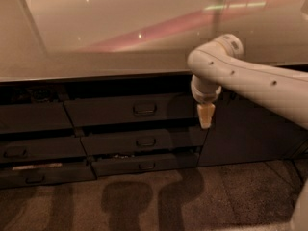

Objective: Open top drawer

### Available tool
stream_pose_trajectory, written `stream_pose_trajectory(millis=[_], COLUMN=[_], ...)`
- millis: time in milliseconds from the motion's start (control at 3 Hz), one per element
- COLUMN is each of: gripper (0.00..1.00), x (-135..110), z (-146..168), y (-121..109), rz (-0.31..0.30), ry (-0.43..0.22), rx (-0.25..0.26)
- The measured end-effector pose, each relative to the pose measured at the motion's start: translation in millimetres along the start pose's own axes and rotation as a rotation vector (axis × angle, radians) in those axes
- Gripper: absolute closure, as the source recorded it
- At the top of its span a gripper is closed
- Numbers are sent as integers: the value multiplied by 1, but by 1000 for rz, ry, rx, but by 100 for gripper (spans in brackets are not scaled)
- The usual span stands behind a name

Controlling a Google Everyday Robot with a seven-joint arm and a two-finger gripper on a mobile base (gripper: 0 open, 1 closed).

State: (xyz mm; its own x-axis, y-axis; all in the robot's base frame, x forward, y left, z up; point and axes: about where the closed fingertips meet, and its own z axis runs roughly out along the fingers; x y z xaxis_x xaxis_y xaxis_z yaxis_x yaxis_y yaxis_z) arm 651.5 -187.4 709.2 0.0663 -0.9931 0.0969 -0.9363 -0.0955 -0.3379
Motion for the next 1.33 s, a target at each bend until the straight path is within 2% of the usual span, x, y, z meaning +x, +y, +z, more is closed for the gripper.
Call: stream_pose_trajectory(millis=[333, 667, 1000, 1333], gripper=[0, 0, 0, 0], x=[-6, -6, 0, 2], z=[-8, -8, 23, 65], y=[-29, -27, -13, 8], rz=[-13, -13, -27, -49], ry=[60, 60, 63, -17], rx=[27, 26, 21, -40])
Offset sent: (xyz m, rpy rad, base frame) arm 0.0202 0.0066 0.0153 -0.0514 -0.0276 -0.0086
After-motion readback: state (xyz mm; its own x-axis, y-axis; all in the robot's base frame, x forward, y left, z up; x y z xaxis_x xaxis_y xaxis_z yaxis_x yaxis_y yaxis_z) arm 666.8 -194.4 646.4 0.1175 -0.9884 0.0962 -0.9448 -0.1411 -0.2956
